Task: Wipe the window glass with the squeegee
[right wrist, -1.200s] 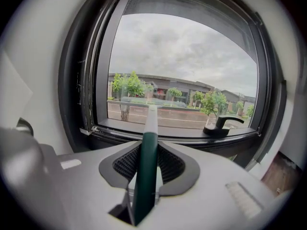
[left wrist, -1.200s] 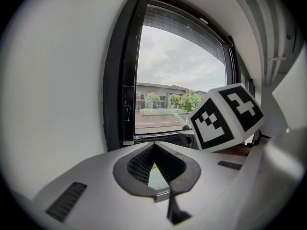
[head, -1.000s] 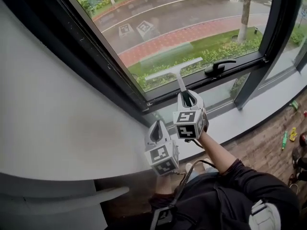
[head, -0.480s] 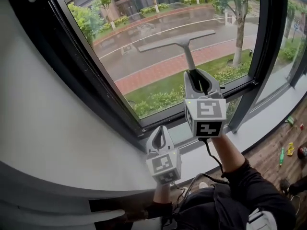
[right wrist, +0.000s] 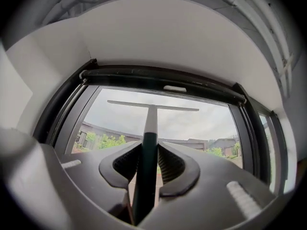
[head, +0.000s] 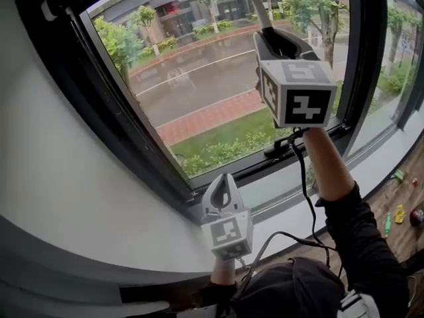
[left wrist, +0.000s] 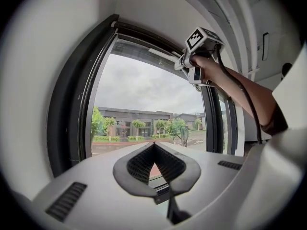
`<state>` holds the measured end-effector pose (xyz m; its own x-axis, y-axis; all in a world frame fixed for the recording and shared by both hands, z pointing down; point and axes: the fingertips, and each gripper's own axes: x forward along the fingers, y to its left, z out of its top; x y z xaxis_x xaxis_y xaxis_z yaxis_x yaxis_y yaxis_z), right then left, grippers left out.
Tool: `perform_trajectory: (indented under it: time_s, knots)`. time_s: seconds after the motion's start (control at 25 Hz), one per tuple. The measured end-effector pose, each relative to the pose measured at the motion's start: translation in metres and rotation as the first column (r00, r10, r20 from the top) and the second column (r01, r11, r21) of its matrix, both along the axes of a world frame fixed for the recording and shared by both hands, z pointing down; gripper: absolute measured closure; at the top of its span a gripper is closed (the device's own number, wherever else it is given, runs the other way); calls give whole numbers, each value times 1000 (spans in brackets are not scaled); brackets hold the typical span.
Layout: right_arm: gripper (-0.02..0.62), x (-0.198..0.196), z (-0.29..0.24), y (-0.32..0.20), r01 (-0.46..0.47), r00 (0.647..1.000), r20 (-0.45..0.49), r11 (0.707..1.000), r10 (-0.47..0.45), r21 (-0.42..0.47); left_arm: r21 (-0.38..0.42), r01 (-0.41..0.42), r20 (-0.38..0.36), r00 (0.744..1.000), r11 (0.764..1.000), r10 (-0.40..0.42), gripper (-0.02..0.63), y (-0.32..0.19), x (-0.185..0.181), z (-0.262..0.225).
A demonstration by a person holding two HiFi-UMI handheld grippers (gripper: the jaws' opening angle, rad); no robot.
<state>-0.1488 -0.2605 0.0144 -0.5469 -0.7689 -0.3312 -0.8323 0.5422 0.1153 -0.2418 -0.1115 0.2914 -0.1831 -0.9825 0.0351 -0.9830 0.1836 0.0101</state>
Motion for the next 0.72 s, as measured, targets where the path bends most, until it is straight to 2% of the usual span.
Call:
perform_trajectory:
  time_s: [0.24, 0.72]
  knots:
    - [503, -15, -30, -17, 9, 1000, -18, 1000, -9, 11, 26, -19, 29, 999, 999, 18, 607, -7, 7, -16]
    - [502, -30, -43, -43, -22, 998, -62, 1000, 23, 14, 33, -26, 44, 999, 999, 24, 607, -16, 5, -21]
